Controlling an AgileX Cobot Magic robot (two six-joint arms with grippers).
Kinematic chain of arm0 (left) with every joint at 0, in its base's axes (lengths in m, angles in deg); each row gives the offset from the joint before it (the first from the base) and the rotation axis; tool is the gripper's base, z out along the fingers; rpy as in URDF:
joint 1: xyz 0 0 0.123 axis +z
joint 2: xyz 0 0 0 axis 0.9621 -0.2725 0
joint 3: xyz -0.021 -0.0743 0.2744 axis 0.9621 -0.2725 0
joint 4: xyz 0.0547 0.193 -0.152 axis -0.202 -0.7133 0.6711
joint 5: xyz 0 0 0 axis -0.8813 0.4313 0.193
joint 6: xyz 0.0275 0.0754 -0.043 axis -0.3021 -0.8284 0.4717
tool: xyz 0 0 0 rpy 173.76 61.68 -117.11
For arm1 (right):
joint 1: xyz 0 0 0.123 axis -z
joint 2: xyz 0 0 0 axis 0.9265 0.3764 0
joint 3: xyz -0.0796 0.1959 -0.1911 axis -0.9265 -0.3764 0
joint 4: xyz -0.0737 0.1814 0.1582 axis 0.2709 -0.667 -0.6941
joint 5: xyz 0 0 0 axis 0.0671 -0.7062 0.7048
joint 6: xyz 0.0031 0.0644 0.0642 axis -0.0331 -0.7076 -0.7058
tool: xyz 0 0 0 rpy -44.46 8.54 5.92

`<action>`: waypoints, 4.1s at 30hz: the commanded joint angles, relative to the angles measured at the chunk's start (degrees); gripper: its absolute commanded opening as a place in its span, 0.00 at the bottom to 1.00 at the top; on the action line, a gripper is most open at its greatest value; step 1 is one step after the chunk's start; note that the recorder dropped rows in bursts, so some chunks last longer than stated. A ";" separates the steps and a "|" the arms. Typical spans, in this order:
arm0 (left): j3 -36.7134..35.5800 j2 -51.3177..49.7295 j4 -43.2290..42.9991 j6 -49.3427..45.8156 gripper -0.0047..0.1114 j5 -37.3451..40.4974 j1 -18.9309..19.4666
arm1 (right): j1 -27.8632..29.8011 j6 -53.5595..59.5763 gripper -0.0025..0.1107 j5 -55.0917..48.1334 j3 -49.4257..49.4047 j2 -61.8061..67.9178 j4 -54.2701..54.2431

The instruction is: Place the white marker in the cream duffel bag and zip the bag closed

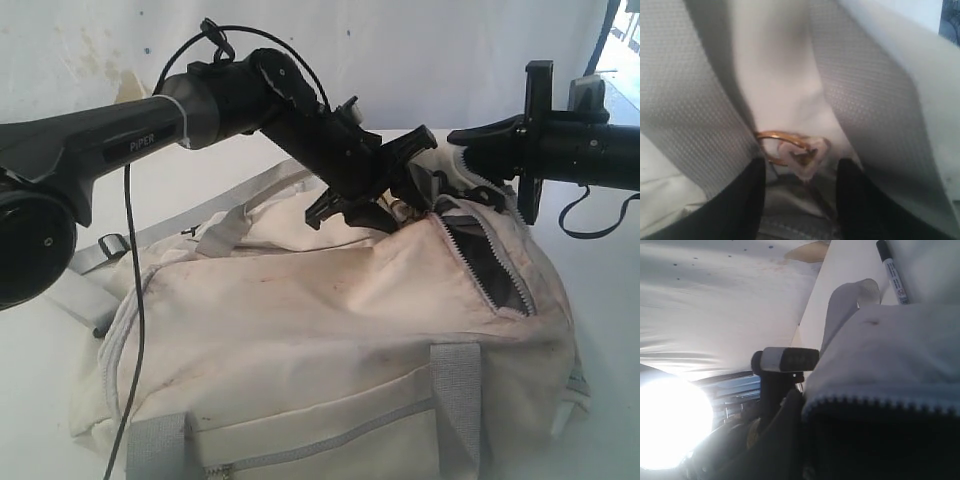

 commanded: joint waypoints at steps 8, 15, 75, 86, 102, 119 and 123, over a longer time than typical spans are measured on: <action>0.20 -0.32 4.91 -2.35 0.06 1.21 -0.55 | 0.00 0.17 0.02 -2.66 0.55 -0.98 -3.07; 0.20 -0.36 6.56 -2.99 0.34 -1.92 -0.55 | 0.00 0.17 0.02 -2.66 0.55 -0.98 -3.07; 0.20 9.53 0.14 -16.55 0.04 13.37 3.50 | 1.27 11.15 0.48 -2.66 8.79 -4.38 28.51; 0.20 10.98 -0.16 -17.47 0.04 13.37 3.61 | 1.27 14.16 0.48 7.13 10.51 -11.16 32.67; 0.20 10.98 4.49 -17.24 0.04 13.37 3.95 | -9.18 20.16 0.48 6.81 10.15 -12.80 46.20; 0.20 10.98 9.70 -17.47 0.04 13.37 3.95 | -9.75 13.75 0.36 10.87 9.11 -12.80 49.49; 0.20 10.98 12.62 -18.13 0.04 13.37 3.95 | -9.75 13.65 0.31 12.97 7.53 -12.80 49.47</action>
